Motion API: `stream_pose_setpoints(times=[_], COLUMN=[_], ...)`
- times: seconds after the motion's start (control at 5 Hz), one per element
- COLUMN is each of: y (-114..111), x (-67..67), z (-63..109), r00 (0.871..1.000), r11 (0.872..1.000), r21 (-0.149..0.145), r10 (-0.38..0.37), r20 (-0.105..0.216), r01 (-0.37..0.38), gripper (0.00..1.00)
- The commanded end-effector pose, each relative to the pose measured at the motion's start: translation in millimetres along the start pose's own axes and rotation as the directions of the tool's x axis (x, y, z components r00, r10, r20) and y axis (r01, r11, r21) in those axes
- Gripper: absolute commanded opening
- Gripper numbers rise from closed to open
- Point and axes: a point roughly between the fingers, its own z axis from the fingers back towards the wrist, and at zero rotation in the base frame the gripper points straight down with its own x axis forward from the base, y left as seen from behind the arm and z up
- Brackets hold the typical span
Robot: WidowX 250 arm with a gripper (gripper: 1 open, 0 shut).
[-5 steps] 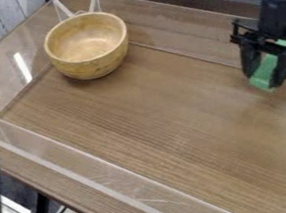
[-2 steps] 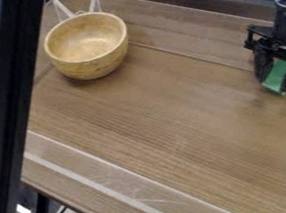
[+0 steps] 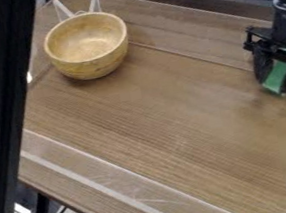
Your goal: Put the green block in the brown bowl
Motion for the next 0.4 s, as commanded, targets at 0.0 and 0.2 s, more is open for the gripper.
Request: stream_pose_setpoints(times=[0.0, 0.2], y=[-0.3, 1.0], x=[0.3, -2.1], z=[19.8, 21.1], r00=[0.999, 0.999], r11=[1.0, 1.0], r21=[-0.003, -0.005], r10=[-0.006, -0.008], r20=[0.046, 0.043], r01=[0.006, 0.008], gripper=[0.0, 0.0])
